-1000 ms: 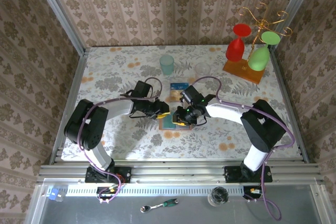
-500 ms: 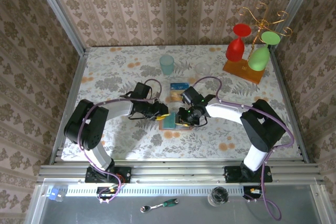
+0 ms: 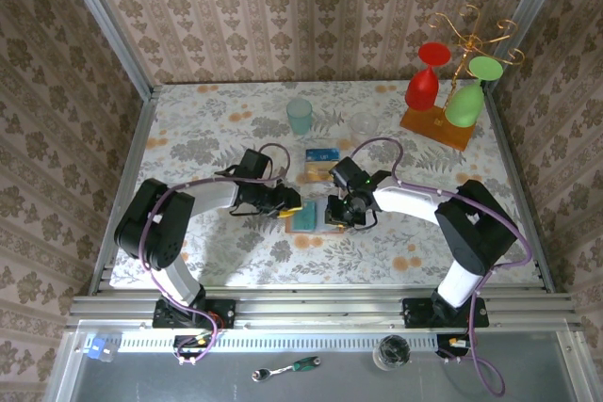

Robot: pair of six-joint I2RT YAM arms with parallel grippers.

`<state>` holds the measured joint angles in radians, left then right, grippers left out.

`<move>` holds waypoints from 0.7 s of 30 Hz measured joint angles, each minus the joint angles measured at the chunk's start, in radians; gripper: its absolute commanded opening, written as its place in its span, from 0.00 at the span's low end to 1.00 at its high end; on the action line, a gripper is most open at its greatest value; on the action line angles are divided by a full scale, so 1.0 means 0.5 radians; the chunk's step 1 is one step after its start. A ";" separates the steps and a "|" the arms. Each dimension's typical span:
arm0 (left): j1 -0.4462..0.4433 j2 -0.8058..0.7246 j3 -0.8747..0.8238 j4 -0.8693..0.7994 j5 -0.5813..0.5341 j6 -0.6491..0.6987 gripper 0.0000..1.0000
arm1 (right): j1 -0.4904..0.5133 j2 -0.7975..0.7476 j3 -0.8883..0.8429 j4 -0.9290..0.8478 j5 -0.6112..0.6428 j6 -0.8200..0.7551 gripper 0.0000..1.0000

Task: Take the credit cards out of the card holder

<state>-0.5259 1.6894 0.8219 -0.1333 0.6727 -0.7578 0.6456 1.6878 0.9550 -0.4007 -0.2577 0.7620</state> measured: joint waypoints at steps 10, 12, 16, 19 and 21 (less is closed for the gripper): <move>0.008 0.027 -0.034 0.010 -0.004 0.000 0.34 | -0.018 0.034 -0.047 0.001 0.024 -0.007 0.13; 0.008 0.027 -0.035 0.013 -0.004 0.000 0.34 | -0.019 0.037 -0.047 0.001 0.024 -0.008 0.12; 0.008 0.027 -0.040 0.016 -0.003 0.000 0.34 | -0.022 0.041 -0.047 0.001 0.024 -0.007 0.12; 0.008 0.026 -0.042 0.015 0.002 0.000 0.34 | -0.022 0.041 -0.046 0.001 0.024 -0.010 0.18; 0.008 0.023 -0.043 0.014 0.002 0.000 0.34 | -0.021 0.040 -0.035 -0.008 0.033 -0.015 0.20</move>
<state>-0.5217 1.7008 0.8005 -0.1265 0.6739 -0.7578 0.6353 1.7081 0.9375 -0.4049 -0.2413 0.7544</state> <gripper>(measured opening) 0.343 0.182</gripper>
